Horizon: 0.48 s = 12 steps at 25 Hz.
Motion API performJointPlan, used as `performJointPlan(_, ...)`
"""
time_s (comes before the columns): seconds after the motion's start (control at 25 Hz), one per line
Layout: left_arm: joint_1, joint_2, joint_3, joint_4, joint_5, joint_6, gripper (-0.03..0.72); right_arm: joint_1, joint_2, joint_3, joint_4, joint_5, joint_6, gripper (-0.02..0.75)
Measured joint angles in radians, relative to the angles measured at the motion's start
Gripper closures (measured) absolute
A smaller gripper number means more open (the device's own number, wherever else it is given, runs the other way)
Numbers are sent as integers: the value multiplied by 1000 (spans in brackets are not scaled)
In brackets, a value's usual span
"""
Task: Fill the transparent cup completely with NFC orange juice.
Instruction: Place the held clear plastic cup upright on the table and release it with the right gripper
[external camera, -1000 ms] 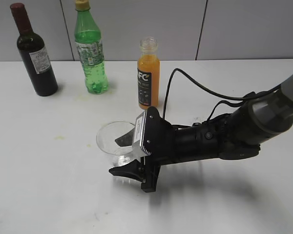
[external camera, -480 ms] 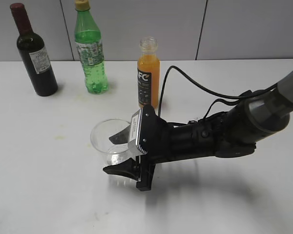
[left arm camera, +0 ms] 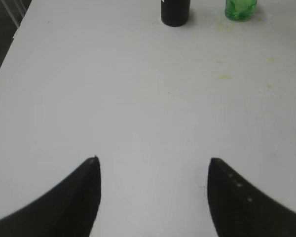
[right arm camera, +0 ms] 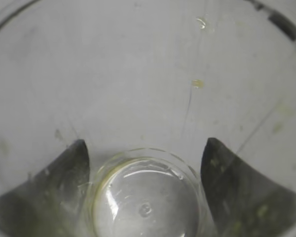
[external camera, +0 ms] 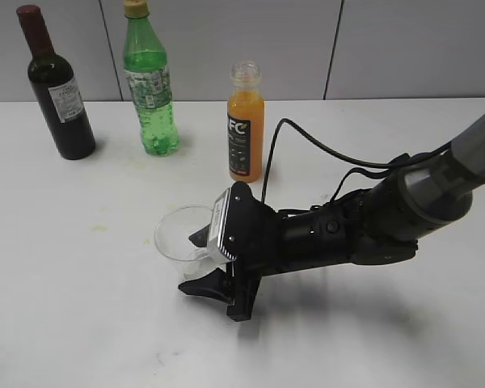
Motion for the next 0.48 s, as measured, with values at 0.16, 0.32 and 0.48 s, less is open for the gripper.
performJointPlan(0.16,0,0,0,0,0,0,167,0,0,0,9,7,16,209)
performJointPlan(0.32,0,0,0,0,0,0,167,0,0,0,52,25,28,193)
performJointPlan(0.48,0,0,0,0,0,0,167,0,-31,0,83,130,57,86)
